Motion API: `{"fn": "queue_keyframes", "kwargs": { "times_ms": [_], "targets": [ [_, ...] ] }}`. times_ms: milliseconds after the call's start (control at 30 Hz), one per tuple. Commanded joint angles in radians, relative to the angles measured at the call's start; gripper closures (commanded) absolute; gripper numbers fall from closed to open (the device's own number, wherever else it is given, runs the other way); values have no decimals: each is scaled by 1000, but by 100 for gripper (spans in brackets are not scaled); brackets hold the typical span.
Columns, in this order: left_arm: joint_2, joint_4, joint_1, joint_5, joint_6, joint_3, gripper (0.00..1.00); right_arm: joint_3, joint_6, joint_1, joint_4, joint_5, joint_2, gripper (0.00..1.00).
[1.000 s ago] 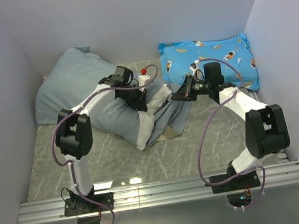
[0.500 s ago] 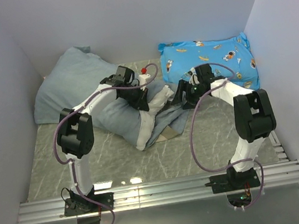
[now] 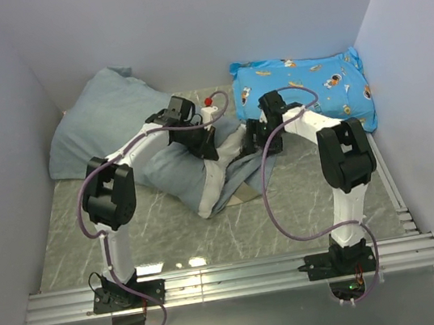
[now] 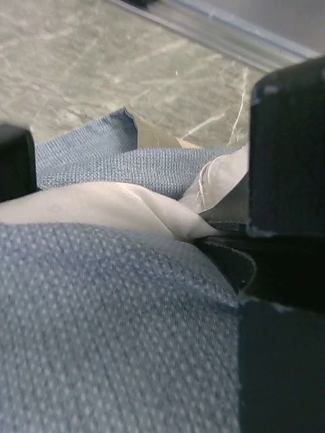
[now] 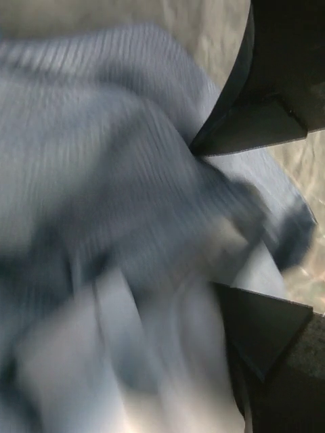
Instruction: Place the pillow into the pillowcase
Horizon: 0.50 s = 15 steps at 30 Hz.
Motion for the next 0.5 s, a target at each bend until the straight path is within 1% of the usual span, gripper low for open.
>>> {"fn": "queue_keyframes", "kwargs": {
  "times_ms": [0, 100, 133, 233, 267, 333, 367, 400, 433, 467],
  "targets": [
    [-33, -48, 38, 35, -51, -44, 100, -24, -39, -21, -17, 102, 9, 22],
    [-36, -54, 70, 80, -68, -33, 100, -70, -69, -21, 13, 85, -20, 28],
    [-36, -56, 76, 89, -71, -32, 100, -82, -72, -23, 23, 88, -25, 32],
    [-45, -68, 79, 98, -50, -38, 100, -71, -67, -43, 56, 105, -21, 79],
    [-52, -69, 81, 100, -45, -44, 100, -64, -61, -52, 55, 93, -19, 100],
    [-94, -73, 92, 127, 11, -82, 99, -74, -63, -78, 75, 14, -63, 100],
    [-114, -114, 96, 143, 51, -102, 99, -85, -64, -81, 91, -8, -89, 100],
    [-151, -137, 98, 155, 150, -108, 96, -99, -72, -86, 131, -40, -123, 100],
    [-171, -167, 96, 155, 204, -112, 90, -132, -72, -93, 154, -97, -180, 100],
    [-191, -200, 93, 151, 253, -112, 86, -143, -69, -93, 167, -123, -206, 100]
  ]
}}
